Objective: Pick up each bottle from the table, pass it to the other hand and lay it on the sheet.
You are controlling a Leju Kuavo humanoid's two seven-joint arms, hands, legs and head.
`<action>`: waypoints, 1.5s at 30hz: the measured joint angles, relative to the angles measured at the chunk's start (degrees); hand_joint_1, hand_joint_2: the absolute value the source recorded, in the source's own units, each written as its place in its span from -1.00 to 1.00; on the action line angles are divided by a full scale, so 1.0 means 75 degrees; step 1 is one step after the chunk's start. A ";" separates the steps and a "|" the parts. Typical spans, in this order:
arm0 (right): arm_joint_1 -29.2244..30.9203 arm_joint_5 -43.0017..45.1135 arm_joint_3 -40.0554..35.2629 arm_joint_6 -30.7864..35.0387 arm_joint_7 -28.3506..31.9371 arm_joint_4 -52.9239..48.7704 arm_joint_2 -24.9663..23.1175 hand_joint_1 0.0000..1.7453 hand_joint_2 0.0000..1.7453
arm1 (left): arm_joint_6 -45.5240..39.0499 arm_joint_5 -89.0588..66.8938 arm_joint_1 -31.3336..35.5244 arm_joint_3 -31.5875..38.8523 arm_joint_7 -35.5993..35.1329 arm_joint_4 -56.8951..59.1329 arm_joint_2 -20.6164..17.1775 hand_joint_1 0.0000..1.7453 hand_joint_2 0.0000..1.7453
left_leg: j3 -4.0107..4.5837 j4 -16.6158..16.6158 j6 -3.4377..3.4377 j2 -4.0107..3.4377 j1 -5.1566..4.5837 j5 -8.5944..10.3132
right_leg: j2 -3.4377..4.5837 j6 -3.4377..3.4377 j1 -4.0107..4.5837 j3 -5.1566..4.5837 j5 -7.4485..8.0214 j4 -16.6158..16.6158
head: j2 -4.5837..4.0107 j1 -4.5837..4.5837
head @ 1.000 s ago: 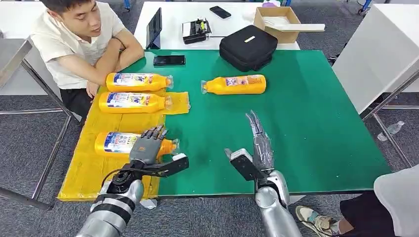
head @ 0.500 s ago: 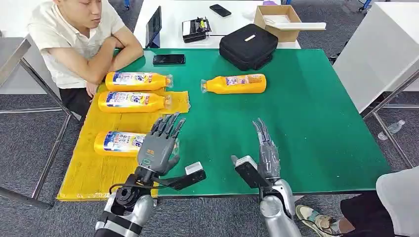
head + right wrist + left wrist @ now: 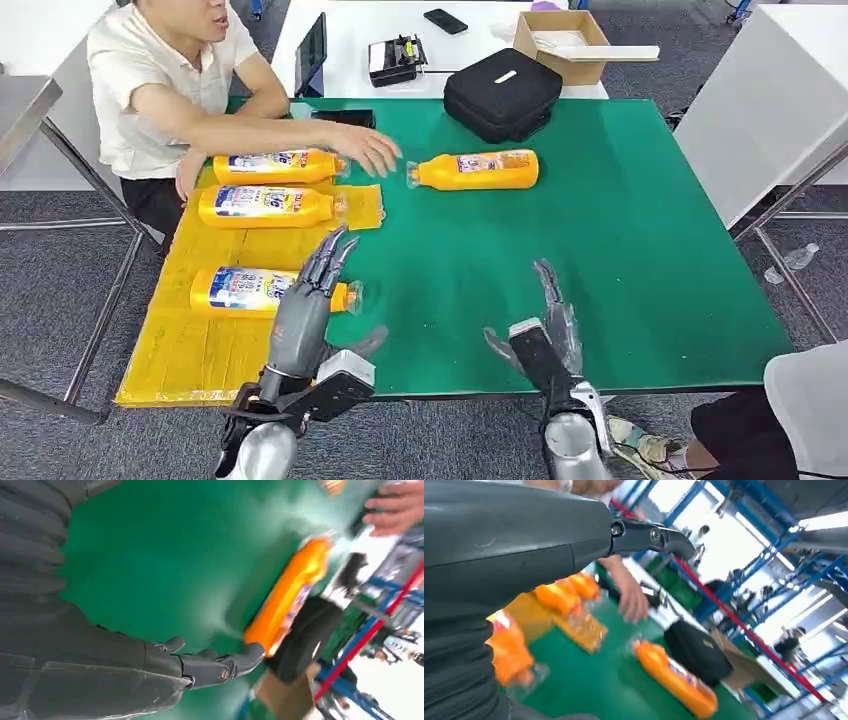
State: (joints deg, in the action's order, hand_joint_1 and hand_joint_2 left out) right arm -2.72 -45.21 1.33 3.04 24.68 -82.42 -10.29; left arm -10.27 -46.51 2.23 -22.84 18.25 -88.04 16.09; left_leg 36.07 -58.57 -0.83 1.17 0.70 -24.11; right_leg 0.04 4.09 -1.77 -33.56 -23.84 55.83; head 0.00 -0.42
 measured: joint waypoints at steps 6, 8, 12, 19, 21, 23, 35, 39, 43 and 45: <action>-0.0006 -0.3110 -0.0140 0.1492 -0.0971 -0.0116 0.0481 -1.00 1.00 | 0.0542 0.0850 -0.0117 0.0070 -0.0058 0.0017 0.0017 -1.00 1.00 | 0.0000 0.0000 0.0000 0.0001 0.0000 0.0000 | 0.0000 0.0000 0.0000 0.0003 0.0000 -0.0001 | 0.0000 0.0000; 0.0018 -0.3612 -0.0210 0.1620 -0.1180 -0.0102 0.0699 -1.00 1.00 | 0.0533 0.0853 -0.0122 0.0070 -0.0047 0.0017 0.0017 -1.00 1.00 | 0.0001 0.0000 0.0000 0.0001 0.0000 0.0000 | -0.0001 0.0001 0.0000 0.0004 0.0001 -0.0001 | 0.0000 0.0000; 0.0064 -0.3706 -0.0242 0.1640 -0.1253 -0.0050 0.0947 -1.00 1.00 | 0.0533 0.0862 -0.0122 0.0070 -0.0038 0.0017 0.0017 -1.00 1.00 | 0.0000 0.0000 0.0000 0.0001 0.0000 0.0000 | 0.0000 0.0001 0.0001 0.0004 0.0001 0.0000 | 0.0000 0.0000; 0.0269 -0.4545 -0.0446 0.1675 -0.1839 0.0250 0.1349 -1.00 1.00 | 0.0527 0.0868 -0.0119 0.0061 -0.0029 0.0017 0.0017 -1.00 1.00 | 0.0000 0.0000 0.0000 0.0001 0.0000 0.0000 | 0.0000 0.0001 0.0001 0.0003 0.0001 0.0000 | 0.0000 -0.0003; 0.0356 -0.4598 -0.0489 0.1672 -0.1885 0.0390 0.1445 -1.00 1.00 | 0.0524 0.0862 -0.0118 0.0058 -0.0023 0.0017 0.0017 -1.00 1.00 | 0.0001 0.0000 -0.0001 0.0003 0.0000 0.0000 | -0.0001 0.0001 0.0001 0.0004 0.0001 0.0000 | 0.0000 0.0000; 0.0432 -0.4650 -0.0519 0.1669 -0.1912 0.0513 0.1515 -1.00 1.00 | 0.0524 0.0862 -0.0116 0.0052 -0.0018 0.0017 0.0017 -1.00 1.00 | 0.0001 0.0000 -0.0001 0.0001 -0.0001 0.0000 | 0.0000 0.0001 0.0000 0.0004 0.0001 0.0000 | 0.0000 -0.0003; 0.1064 -0.4793 -0.0871 0.1360 -0.2119 0.1280 0.1795 -1.00 1.00 | 0.0449 0.0815 -0.0067 -0.0064 0.0035 0.0020 0.0017 -1.00 1.00 | 0.0000 0.0000 -0.0001 0.0001 0.0000 0.0002 | 0.0000 0.0001 0.0001 0.0003 0.0002 0.0000 | 0.0000 -0.0003; 0.1424 -0.4703 -0.0976 0.1124 -0.2238 0.1777 0.1879 -1.00 1.00 | 0.0434 0.0830 -0.0022 -0.0149 0.0090 0.0029 0.0017 -1.00 1.00 | 0.0001 0.0000 -0.0001 0.0000 0.0000 0.0002 | 0.0000 0.0002 0.0000 0.0004 0.0002 0.0000 | 0.0000 -0.0003; 0.1961 -0.4557 -0.1011 0.1092 -0.2209 0.2504 0.1894 -1.00 1.00 | 0.0437 0.0926 0.0027 -0.0216 0.0163 0.0081 0.0017 -1.00 1.00 | 0.0000 -0.0001 -0.0001 0.0000 -0.0001 0.0003 | 0.0000 0.0002 0.0000 0.0004 0.0003 0.0000 | 0.0000 -0.0003; 0.2207 -0.4487 -0.1073 0.1084 -0.2153 0.2959 0.1882 -1.00 1.00 | 0.0440 0.0950 0.0052 -0.0274 0.0213 0.0128 0.0017 -1.00 1.00 | 0.0000 -0.0001 -0.0001 0.0000 0.0000 0.0003 | 0.0001 0.0002 0.0001 0.0003 0.0004 0.0001 | 0.0000 -0.0003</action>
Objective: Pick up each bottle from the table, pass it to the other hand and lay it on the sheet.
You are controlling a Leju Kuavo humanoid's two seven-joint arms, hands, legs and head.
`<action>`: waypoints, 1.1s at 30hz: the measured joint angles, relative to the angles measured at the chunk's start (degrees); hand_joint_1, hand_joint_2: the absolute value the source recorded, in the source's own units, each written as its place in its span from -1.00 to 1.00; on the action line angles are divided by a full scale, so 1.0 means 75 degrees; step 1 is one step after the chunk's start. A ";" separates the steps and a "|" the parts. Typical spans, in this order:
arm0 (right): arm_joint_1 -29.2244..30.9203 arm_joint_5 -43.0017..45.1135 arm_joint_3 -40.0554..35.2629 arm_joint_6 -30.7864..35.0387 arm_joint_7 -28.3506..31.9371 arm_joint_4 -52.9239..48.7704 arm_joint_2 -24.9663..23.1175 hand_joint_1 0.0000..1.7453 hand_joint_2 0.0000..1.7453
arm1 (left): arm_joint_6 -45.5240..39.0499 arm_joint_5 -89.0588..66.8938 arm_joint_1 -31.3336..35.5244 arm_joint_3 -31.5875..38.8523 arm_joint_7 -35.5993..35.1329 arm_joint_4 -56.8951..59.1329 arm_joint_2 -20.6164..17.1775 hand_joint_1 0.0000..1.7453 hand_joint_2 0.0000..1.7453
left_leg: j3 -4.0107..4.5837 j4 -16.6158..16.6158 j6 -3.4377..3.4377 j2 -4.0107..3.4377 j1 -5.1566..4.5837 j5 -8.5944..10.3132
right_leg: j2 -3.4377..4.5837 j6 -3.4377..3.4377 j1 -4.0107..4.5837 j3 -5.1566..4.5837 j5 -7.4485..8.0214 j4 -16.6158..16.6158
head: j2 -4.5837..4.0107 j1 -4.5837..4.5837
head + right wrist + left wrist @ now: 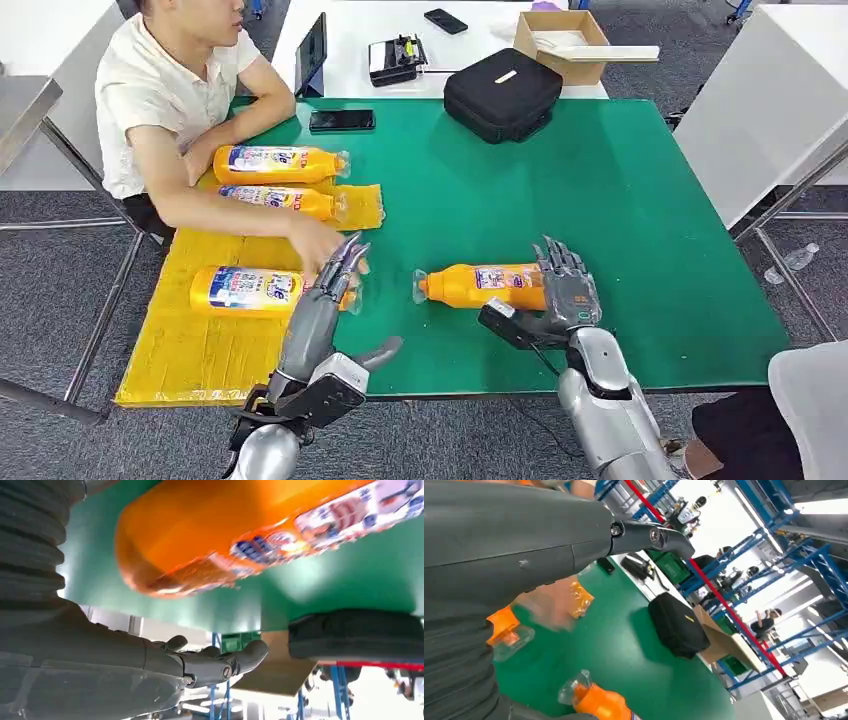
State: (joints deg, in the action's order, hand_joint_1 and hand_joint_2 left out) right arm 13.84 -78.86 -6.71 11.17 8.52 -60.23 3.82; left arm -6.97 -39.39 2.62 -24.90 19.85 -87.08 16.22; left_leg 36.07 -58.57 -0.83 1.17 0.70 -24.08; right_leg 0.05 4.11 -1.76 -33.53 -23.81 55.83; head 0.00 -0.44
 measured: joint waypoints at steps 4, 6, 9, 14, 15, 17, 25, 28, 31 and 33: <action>0.0280 -0.0009 -0.0131 -0.0003 0.0041 0.0654 -0.0032 -1.00 1.00 | 0.0000 0.0076 0.0034 -0.0070 0.0026 0.0070 0.0000 -1.00 1.00 | 0.0000 0.0000 0.0000 0.0001 0.0001 0.0000 | 0.0000 0.0000 0.0000 -0.0001 0.0000 0.0001 | 0.0000 -0.0003; 0.0387 -0.0041 -0.0201 0.0000 0.0035 0.0932 -0.0038 -1.00 1.00 | 0.0000 0.0090 0.0070 -0.0084 0.0029 0.0102 0.0000 -1.00 1.00 | 0.0001 0.0000 0.0000 0.0001 0.0001 0.0000 | 0.0000 0.0000 0.0000 0.0000 -0.0001 0.0001 | 0.0000 -0.0003; 0.0526 -0.0061 -0.0282 0.0000 -0.0023 0.1170 -0.0032 -1.00 1.00 | 0.0000 0.0111 0.0079 -0.0087 0.0029 0.0108 -0.0003 -1.00 1.00 | 0.0001 0.0000 0.0000 -0.0002 0.0000 -0.0001 | 0.0001 0.0000 0.0000 -0.0003 -0.0001 0.0000 | 0.0000 -0.0003; 0.0732 -0.0020 -0.0303 -0.0026 -0.0061 0.1489 -0.0026 -1.00 1.00 | -0.0003 0.0111 0.0080 -0.0093 0.0029 0.0111 -0.0003 -1.00 1.00 | -0.0003 0.0000 0.0000 -0.0002 0.0000 -0.0001 | 0.0001 0.0000 0.0000 0.0000 0.0000 -0.0001 | 0.0000 0.0000; 0.0760 -0.0020 -0.0306 -0.0029 -0.0064 0.1546 -0.0026 -1.00 1.00 | -0.0003 0.0111 0.0080 -0.0096 0.0029 0.0111 0.0000 -1.00 1.00 | -0.0006 0.0000 0.0000 -0.0002 0.0000 -0.0001 | 0.0001 -0.0001 0.0000 0.0001 0.0000 -0.0001 | 0.0000 -0.0003; 0.0799 0.0026 -0.0312 -0.0154 -0.0079 0.1634 -0.0023 -1.00 1.00 | -0.0003 0.0111 0.0080 -0.0096 0.0029 0.0111 -0.0003 -1.00 1.00 | -0.0011 0.0000 0.0000 -0.0007 0.0001 -0.0001 | 0.0001 -0.0001 0.0000 0.0005 0.0001 -0.0001 | 0.0000 -0.0003; 0.1061 0.0382 -0.0411 -0.0563 0.0015 0.2138 0.0108 1.00 1.00 | -0.0003 0.0134 0.0081 -0.0099 0.0029 0.0111 -0.0003 -1.00 1.00 | -0.0047 0.0000 -0.0001 -0.0016 0.0001 -0.0001 | 0.0002 -0.0003 0.0001 0.0029 0.0000 -0.0005 | 0.0000 -0.0003; 0.1171 0.0606 -0.0452 -0.0670 0.0193 0.2293 0.0233 1.00 1.00 | 0.0000 0.0166 0.0083 -0.0102 0.0047 0.0114 -0.0003 -1.00 1.00 | -0.0082 0.0000 -0.0007 -0.0002 0.0000 -0.0020 | 0.0001 0.0000 0.0000 -0.0004 -0.0014 -0.0011 | 0.0000 0.0000; 0.1211 0.1053 -0.0460 -0.0931 0.0465 0.2386 0.0367 1.00 1.00 | 0.0023 0.0233 0.0086 -0.0108 0.0070 0.0122 -0.0003 -1.00 1.00 | -0.0094 0.0000 -0.0006 0.0001 -0.0001 -0.0023 | 0.0002 0.0009 0.0000 0.0011 -0.0019 -0.0014 | 0.0000 0.0003; 0.1231 0.1458 -0.0449 -0.1184 0.0676 0.2386 0.0446 1.00 1.00 | 0.0069 0.0250 0.0089 -0.0114 0.0079 0.0131 -0.0003 -1.00 1.00 | -0.0101 0.0000 -0.0006 0.0000 -0.0001 -0.0023 | 0.0002 0.0012 0.0000 0.0018 -0.0017 -0.0015 | 0.0000 0.0000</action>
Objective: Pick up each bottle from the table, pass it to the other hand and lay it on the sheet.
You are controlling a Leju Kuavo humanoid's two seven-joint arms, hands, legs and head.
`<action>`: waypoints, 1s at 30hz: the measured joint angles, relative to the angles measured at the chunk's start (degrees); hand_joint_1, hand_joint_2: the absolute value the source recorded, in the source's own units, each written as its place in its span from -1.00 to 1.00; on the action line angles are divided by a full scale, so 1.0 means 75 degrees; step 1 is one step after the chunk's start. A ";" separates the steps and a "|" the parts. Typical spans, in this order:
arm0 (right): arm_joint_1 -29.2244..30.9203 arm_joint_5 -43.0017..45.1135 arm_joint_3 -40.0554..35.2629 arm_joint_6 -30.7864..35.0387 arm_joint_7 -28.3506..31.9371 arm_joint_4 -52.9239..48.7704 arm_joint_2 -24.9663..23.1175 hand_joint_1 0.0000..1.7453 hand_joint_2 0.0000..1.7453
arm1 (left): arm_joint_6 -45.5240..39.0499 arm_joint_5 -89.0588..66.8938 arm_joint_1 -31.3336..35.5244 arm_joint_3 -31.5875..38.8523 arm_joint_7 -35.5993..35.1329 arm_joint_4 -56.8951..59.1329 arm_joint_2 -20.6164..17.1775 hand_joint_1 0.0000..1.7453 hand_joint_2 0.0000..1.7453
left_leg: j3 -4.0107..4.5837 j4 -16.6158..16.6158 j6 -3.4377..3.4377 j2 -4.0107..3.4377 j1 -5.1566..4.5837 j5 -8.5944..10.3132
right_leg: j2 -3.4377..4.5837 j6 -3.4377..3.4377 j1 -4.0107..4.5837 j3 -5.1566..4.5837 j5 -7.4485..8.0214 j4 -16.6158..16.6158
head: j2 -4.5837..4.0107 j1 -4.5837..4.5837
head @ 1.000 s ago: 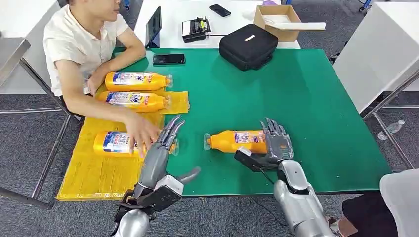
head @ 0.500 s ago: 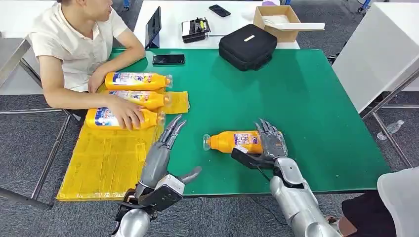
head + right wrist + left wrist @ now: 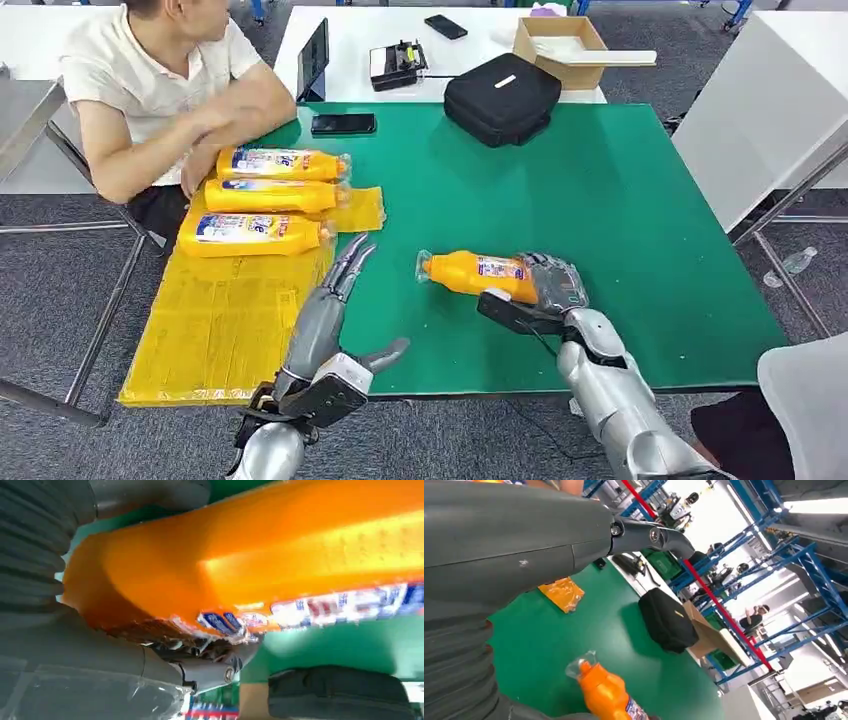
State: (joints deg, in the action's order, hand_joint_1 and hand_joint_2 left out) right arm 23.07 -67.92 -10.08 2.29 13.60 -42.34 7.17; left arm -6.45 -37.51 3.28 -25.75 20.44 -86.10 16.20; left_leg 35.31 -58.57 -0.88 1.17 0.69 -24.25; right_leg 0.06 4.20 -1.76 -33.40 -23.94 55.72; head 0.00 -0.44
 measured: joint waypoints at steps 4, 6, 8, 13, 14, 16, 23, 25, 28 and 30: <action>0.0011 0.1355 0.0192 -0.0772 0.0481 -0.0029 0.0187 1.00 1.00 | 0.0082 0.0146 0.0014 -0.0015 0.0064 0.0026 0.0000 -1.00 1.00 | -0.0039 -0.0001 0.0003 -0.0006 0.0001 -0.0014 | 0.0002 0.0002 0.0001 0.0027 -0.0002 -0.0003 | 0.0000 0.0000; -0.0017 0.1444 0.0195 -0.0833 0.0486 -0.0061 0.0300 1.00 1.00 | 0.0088 0.0160 0.0033 -0.0017 0.0064 0.0044 0.0000 -1.00 1.00 | -0.0056 0.0000 0.0003 -0.0006 0.0001 -0.0017 | 0.0002 0.0003 0.0002 0.0049 -0.0007 -0.0003 | 0.0000 0.0000; -0.0026 0.1604 0.0195 -0.0839 0.0463 -0.0078 0.0335 1.00 1.00 | 0.0094 0.0207 0.0057 -0.0035 0.0067 0.0064 0.0000 -1.00 1.00 | -0.0063 0.0000 0.0002 -0.0007 0.0001 -0.0021 | 0.0002 0.0001 0.0002 0.0051 -0.0009 -0.0004 | 0.0000 -0.0003; -0.0185 0.2369 0.0198 -0.0906 0.0580 -0.0204 0.0431 1.00 1.00 | 0.0161 0.0458 0.0075 -0.0070 0.0099 0.0102 0.0000 -1.00 1.00 | -0.0077 0.0000 0.0002 -0.0003 0.0003 -0.0021 | 0.0002 0.0000 0.0003 0.0066 -0.0011 -0.0004 | 0.0000 0.0000; -0.0233 0.2609 0.0201 -0.0972 0.0687 -0.0253 0.0454 1.00 1.00 | 0.0190 0.0619 0.0076 -0.0070 0.0122 0.0105 0.0000 -1.00 1.00 | -0.0079 0.0000 0.0002 -0.0006 0.0003 -0.0021 | 0.0002 0.0000 0.0003 0.0069 -0.0011 -0.0004 | 0.0000 -0.0003; -0.0380 0.3073 0.0242 -0.1150 0.0891 -0.0422 0.0486 1.00 1.00 | 0.0318 0.1034 0.0076 -0.0056 0.0140 0.0114 0.0000 -1.00 1.00 | -0.0080 0.0000 0.0002 -0.0008 0.0002 -0.0022 | 0.0002 0.0000 0.0003 0.0072 -0.0010 -0.0004 | 0.0000 0.0000; -0.1225 0.4279 0.0367 -0.1570 0.0935 -0.1735 0.0513 1.00 1.00 | 0.0719 0.2766 0.0060 0.0076 -0.0276 0.0190 0.0006 -1.00 1.00 | -0.0063 0.0001 0.0003 -0.0012 0.0003 -0.0025 | 0.0003 0.0000 0.0006 0.0097 -0.0009 -0.0002 | 0.0000 0.0000; -0.1530 0.4581 0.0390 -0.1743 0.0871 -0.2312 0.0481 1.00 1.00 | 0.0875 0.3501 0.0048 0.0152 -0.0510 0.0283 0.0012 -1.00 1.00 | -0.0046 0.0001 0.0003 -0.0019 0.0004 -0.0020 | 0.0006 0.0004 0.0006 0.0122 0.0000 0.0002 | 0.0000 -0.0003; -0.1838 0.4909 0.0390 -0.1911 0.0877 -0.2931 0.0414 1.00 1.00 | 0.1061 0.4560 0.0036 0.0274 -0.0886 0.0539 0.0044 -1.00 1.00 | -0.0035 0.0001 0.0004 -0.0022 0.0004 -0.0019 | 0.0010 0.0004 0.0005 0.0109 -0.0001 0.0002 | 0.0000 -0.0003; -0.1955 0.4971 0.0388 -0.1958 0.0874 -0.3160 0.0376 1.00 1.00 | 0.1079 0.4672 0.0026 0.0347 -0.0924 0.0627 0.0055 -1.00 1.00 | -0.0015 0.0001 0.0001 -0.0024 0.0003 -0.0014 | 0.0009 0.0004 0.0003 0.0089 -0.0001 0.0002 | 0.0000 -0.0006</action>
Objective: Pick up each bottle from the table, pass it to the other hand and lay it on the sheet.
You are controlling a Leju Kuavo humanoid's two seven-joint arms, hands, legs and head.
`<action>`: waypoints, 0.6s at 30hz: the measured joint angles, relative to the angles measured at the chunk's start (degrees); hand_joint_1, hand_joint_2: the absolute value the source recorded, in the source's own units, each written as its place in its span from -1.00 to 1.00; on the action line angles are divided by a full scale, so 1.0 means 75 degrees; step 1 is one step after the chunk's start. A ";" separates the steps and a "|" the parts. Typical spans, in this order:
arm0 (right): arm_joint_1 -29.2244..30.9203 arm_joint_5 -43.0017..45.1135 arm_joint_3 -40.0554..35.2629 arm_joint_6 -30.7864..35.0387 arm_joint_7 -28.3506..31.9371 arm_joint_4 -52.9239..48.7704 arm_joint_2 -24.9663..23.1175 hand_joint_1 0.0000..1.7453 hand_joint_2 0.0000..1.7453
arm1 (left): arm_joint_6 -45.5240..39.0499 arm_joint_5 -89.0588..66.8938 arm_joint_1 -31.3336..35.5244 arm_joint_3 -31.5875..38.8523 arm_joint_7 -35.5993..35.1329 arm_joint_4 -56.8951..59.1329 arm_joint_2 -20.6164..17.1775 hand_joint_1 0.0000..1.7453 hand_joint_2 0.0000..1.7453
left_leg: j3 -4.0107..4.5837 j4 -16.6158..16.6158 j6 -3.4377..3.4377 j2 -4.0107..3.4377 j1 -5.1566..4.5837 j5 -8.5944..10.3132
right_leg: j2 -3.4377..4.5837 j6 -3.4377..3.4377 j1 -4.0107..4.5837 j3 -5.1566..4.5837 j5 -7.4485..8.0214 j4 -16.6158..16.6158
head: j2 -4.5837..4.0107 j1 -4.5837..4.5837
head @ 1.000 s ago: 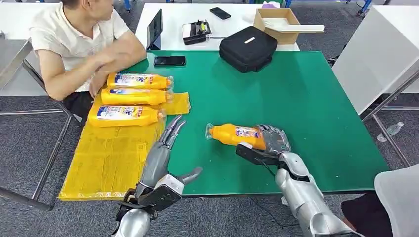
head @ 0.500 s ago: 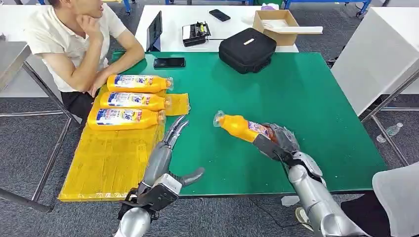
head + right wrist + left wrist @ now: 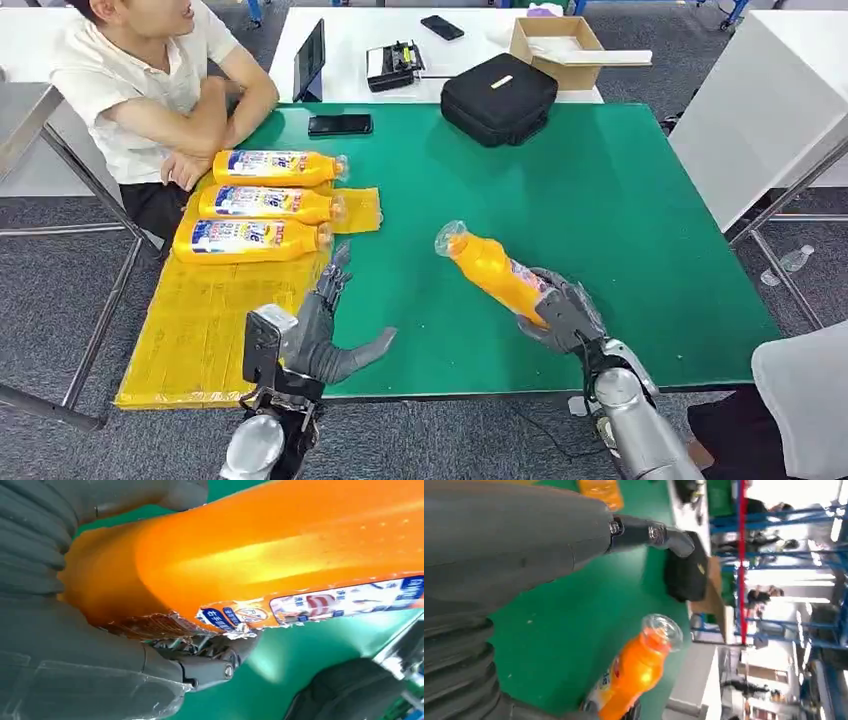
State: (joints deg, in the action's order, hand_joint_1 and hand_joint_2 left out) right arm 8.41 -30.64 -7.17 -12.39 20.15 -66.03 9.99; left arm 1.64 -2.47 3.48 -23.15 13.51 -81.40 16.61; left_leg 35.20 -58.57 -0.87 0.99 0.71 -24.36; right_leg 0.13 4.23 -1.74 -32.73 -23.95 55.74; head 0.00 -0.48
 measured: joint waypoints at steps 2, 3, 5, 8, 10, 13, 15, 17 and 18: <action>-0.0049 0.0047 -0.0009 -0.0015 0.0018 -0.0160 -0.0021 1.00 1.00 | 0.0105 0.0214 -0.0006 0.0064 -0.0076 0.0091 0.0009 -1.00 1.00 | 0.0015 0.0000 -0.0001 0.0007 -0.0001 0.0001 | -0.0002 0.0000 -0.0001 -0.0004 0.0000 0.0001 | 0.0000 0.0006; -0.0050 0.0082 -0.0023 -0.0017 0.0056 -0.0186 -0.0032 1.00 1.00 | 0.0181 0.0397 -0.0007 0.0091 -0.0128 0.0164 0.0015 -1.00 1.00 | 0.0021 0.0000 -0.0002 0.0008 -0.0003 0.0002 | -0.0002 0.0001 -0.0003 -0.0010 0.0001 0.0001 | 0.0000 0.0006; -0.0054 0.0157 -0.0073 -0.0012 0.0140 -0.0256 -0.0061 1.00 1.00 | 0.0289 0.0577 -0.0020 0.0117 -0.0190 0.0315 0.0015 -1.00 1.00 | 0.0038 0.0000 -0.0003 0.0008 -0.0005 0.0003 | -0.0002 0.0003 -0.0005 -0.0022 0.0002 0.0002 | 0.0000 0.0003; -0.0046 0.0154 -0.0228 0.0003 0.0189 -0.0373 -0.0172 1.00 1.00 | 0.0344 0.0606 -0.0022 0.0114 -0.0236 0.0505 0.0015 -1.00 1.00 | 0.0043 -0.0001 -0.0003 0.0009 -0.0005 0.0003 | -0.0002 0.0004 -0.0004 -0.0027 0.0001 0.0002 | 0.0000 0.0006; -0.0046 0.0154 -0.0370 0.0003 0.0227 -0.0434 -0.0295 1.00 1.00 | 0.0356 0.0627 -0.0019 0.0114 -0.0251 0.0601 0.0017 -1.00 1.00 | 0.0047 -0.0001 -0.0003 0.0009 -0.0004 0.0003 | -0.0002 0.0004 -0.0003 -0.0035 -0.0001 0.0002 | 0.0000 0.0003; -0.0046 0.0160 -0.0545 0.0023 0.0254 -0.0495 -0.0402 1.00 1.00 | 0.0356 0.0554 -0.0015 0.0114 -0.0251 0.0706 0.0029 -1.00 1.00 | 0.0058 0.0000 -0.0002 0.0022 -0.0001 0.0003 | -0.0007 0.0003 -0.0002 -0.0043 -0.0004 0.0003 | 0.0000 0.0003; -0.0047 0.0198 -0.0632 0.0056 0.0277 -0.0536 -0.0452 1.00 1.00 | 0.0309 0.0368 -0.0009 0.0111 -0.0248 0.0743 0.0026 -1.00 1.00 | 0.0064 0.0000 -0.0002 0.0021 -0.0001 0.0003 | -0.0006 0.0003 -0.0002 -0.0048 -0.0004 0.0004 | 0.0000 0.0006; -0.0040 0.0245 -0.0726 0.0105 0.0297 -0.0553 -0.0528 1.00 1.00 | 0.0289 0.0137 0.0004 0.0102 -0.0262 0.0773 0.0029 -1.00 1.00 | 0.0068 0.0000 -0.0002 0.0020 -0.0001 0.0003 | -0.0005 0.0003 -0.0003 -0.0052 -0.0004 0.0004 | 0.0000 0.0006; -0.0031 0.0262 -0.0778 0.0120 0.0309 -0.0553 -0.0563 1.00 1.00 | 0.0286 0.0073 0.0010 0.0096 -0.0277 0.0790 0.0029 -1.00 1.00 | 0.0068 0.0000 -0.0002 0.0019 -0.0001 0.0003 | -0.0005 0.0003 -0.0003 -0.0054 -0.0004 0.0003 | 0.0000 0.0006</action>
State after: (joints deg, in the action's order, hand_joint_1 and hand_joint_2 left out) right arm 8.17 -28.68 -13.01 -11.50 22.47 -70.18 5.77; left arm 3.78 -1.93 3.55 -22.43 11.43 -75.47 16.83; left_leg 35.71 -58.57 -0.89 1.13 0.70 -24.34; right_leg 0.09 4.25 -1.76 -33.13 -23.97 55.76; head 0.00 -0.44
